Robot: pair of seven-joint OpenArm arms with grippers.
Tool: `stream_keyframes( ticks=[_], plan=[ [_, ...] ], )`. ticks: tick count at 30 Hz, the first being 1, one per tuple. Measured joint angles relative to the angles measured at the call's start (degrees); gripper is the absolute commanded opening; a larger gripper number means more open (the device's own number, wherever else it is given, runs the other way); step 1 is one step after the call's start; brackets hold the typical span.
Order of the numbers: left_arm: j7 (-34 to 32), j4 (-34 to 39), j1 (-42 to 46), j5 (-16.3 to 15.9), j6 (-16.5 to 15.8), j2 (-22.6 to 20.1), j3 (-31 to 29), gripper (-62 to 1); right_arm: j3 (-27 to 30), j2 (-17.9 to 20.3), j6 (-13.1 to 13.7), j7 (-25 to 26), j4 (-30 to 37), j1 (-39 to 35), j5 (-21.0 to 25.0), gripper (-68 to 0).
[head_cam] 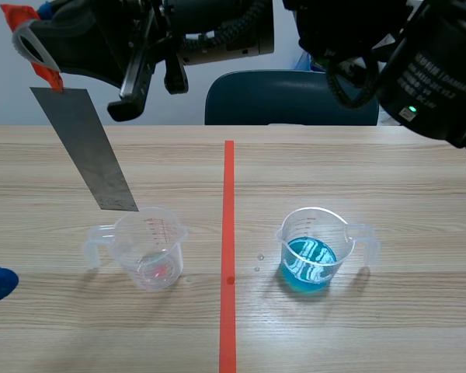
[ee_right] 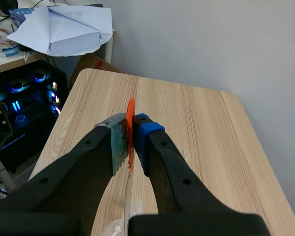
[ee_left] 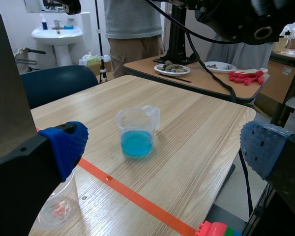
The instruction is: Do the redox reaction experiment
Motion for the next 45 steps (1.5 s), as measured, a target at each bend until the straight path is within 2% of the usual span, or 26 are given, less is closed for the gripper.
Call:
stream_keyframes(
  ticks=[21, 32, 41, 45],
  plan=[
    [0.0, 0.0, 0.0, 0.0, 0.0, 0.0, 0.0, 1.4, 0.0, 0.0, 0.0, 0.0, 0.0, 0.0, 0.0, -66.7],
    [0.0, 0.0, 0.0, 0.0, 0.0, 0.0, 0.0, 1.4, 0.0, 0.0, 0.0, 0.1, -4.1, 0.0, 0.0, -66.7],
    [0.0, 0.0, 0.0, 0.0, 0.0, 0.0, 0.0, 1.4, 0.0, 0.0, 0.0, 2.2, -5.7, -0.1, -0.1, -66.7],
    [0.0, 0.0, 0.0, 0.0, 0.0, 0.0, 0.0, 1.4, 0.0, 0.0, 0.0, 3.9, -6.8, -1.2, -1.5, -66.7]
  ],
)
